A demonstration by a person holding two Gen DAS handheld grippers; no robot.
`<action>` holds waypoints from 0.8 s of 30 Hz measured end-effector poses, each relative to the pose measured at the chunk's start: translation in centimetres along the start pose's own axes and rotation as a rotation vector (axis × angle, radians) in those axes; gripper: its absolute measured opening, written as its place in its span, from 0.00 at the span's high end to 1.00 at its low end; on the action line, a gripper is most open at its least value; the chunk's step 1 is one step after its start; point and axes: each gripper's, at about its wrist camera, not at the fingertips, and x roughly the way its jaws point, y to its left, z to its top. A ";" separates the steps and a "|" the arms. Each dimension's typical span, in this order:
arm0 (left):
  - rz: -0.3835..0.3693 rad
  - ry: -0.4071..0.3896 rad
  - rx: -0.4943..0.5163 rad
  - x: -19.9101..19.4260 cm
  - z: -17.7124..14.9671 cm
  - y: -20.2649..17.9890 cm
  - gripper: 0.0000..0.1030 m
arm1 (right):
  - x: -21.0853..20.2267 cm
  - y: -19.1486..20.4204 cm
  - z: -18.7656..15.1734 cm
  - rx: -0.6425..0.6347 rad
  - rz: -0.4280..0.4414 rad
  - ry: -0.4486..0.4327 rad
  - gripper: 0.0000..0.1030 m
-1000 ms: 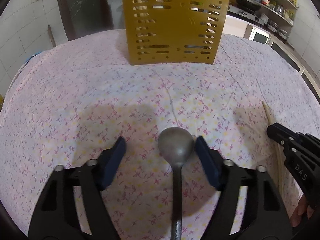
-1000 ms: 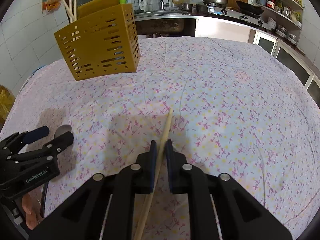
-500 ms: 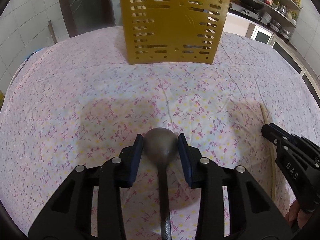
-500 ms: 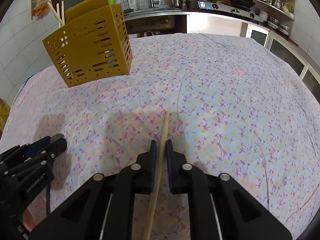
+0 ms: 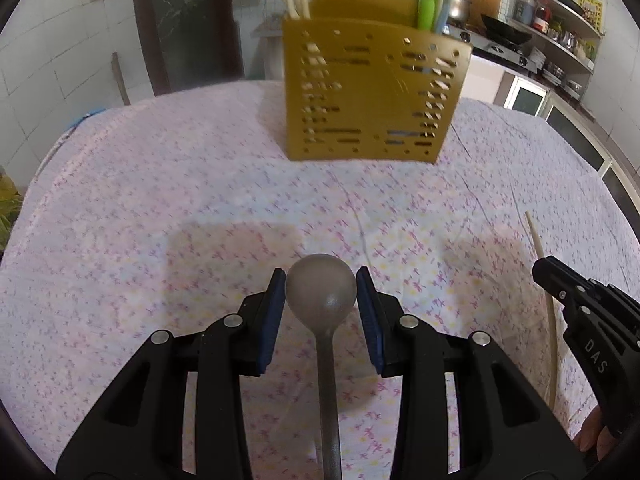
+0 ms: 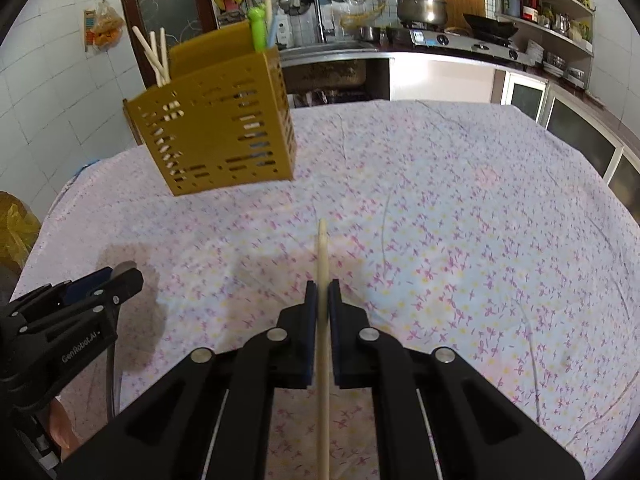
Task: Organize utensils
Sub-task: 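Lift the grey spoon and chopstick and carry both over the holder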
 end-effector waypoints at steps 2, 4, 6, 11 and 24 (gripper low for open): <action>0.003 -0.013 -0.007 -0.4 0.2 0.4 0.66 | -0.2 0.2 0.1 -0.004 0.009 -0.009 0.94; 0.002 -0.022 -0.013 -0.8 0.3 0.8 0.66 | -0.4 0.4 0.2 -0.009 0.011 -0.022 0.94; 0.002 -0.033 -0.022 -1.2 0.4 1.3 0.66 | -0.5 0.6 0.2 -0.008 0.016 -0.028 0.94; -0.003 -0.064 -0.048 -2.2 0.6 2.5 0.66 | -1.2 0.9 0.4 -0.001 0.038 -0.065 0.94; -0.022 -0.218 -0.065 -6.6 1.2 4.2 0.66 | -5.3 1.7 1.3 0.001 0.049 -0.259 0.94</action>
